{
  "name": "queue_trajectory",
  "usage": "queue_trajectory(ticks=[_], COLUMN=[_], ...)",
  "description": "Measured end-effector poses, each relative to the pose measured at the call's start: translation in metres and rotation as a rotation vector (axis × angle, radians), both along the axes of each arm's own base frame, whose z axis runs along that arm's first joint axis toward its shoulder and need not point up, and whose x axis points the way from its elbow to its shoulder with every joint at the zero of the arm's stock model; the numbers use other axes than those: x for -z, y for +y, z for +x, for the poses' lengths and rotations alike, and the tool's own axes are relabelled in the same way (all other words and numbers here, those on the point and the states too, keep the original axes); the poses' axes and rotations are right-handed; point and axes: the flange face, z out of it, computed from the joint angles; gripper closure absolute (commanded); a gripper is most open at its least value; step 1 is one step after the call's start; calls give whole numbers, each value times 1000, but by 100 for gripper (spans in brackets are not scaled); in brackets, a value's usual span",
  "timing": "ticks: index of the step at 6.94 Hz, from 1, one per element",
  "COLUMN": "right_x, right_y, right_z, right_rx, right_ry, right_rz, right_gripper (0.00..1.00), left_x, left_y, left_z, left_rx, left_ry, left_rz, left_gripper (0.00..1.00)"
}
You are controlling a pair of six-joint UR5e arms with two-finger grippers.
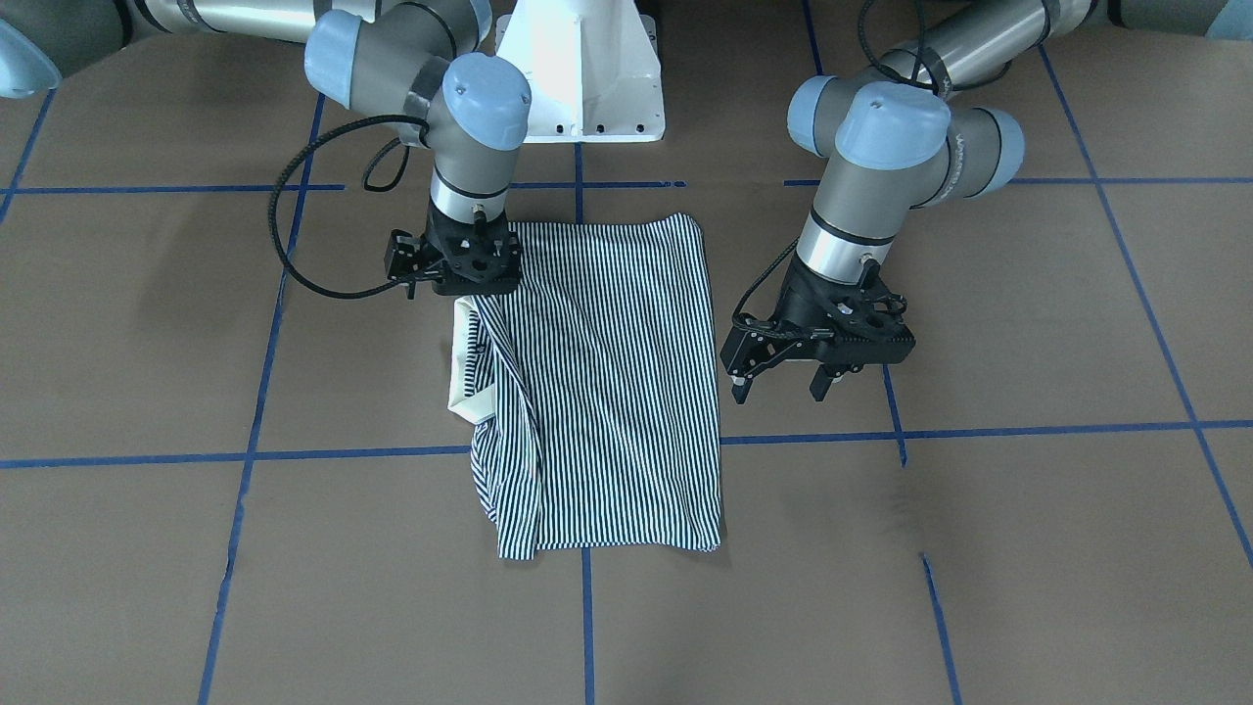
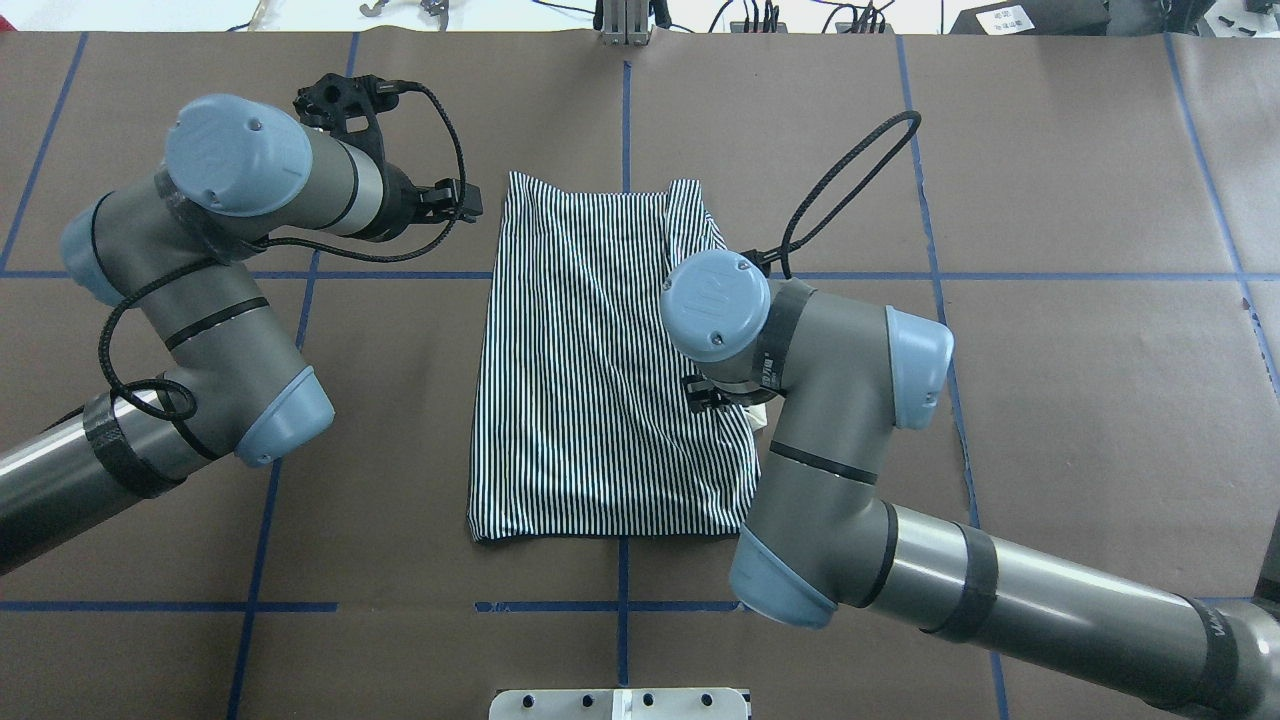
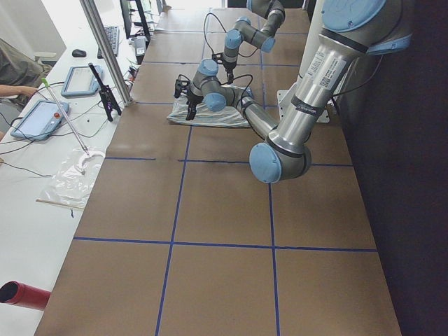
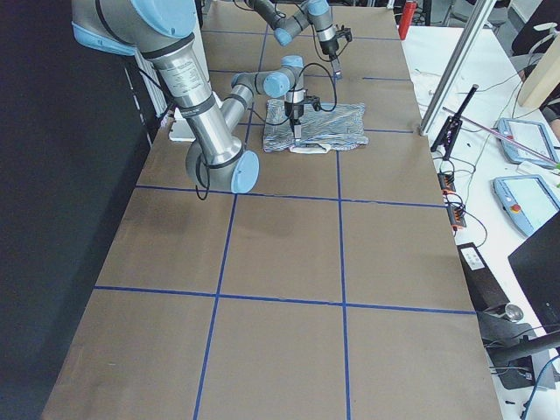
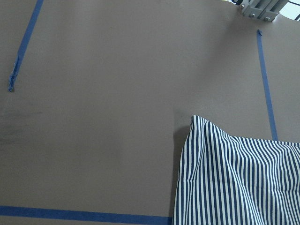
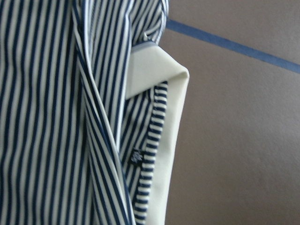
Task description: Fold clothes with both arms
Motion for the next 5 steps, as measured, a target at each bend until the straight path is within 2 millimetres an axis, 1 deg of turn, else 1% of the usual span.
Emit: queue_trajectory(ticks=[1,2,3,5], right_x=[1,-2,-4,-11], right_y=[-17,-28,-33,-37], right_z=[-15,-26,-32,-33], right_rx=[-10,-16,-18,-21], right_ry=[-25,-39,-41,-30], right_rz=[14,22,23,17], right_gripper=[0,0,0,0], left_x=[0,0,0,0], left_y=[0,0,0,0], left_z=[0,0,0,0], left_rx=[0,0,0,0], left_ry=[0,0,0,-1], left_rz=[0,0,0,0], left_gripper=[0,0,0,0])
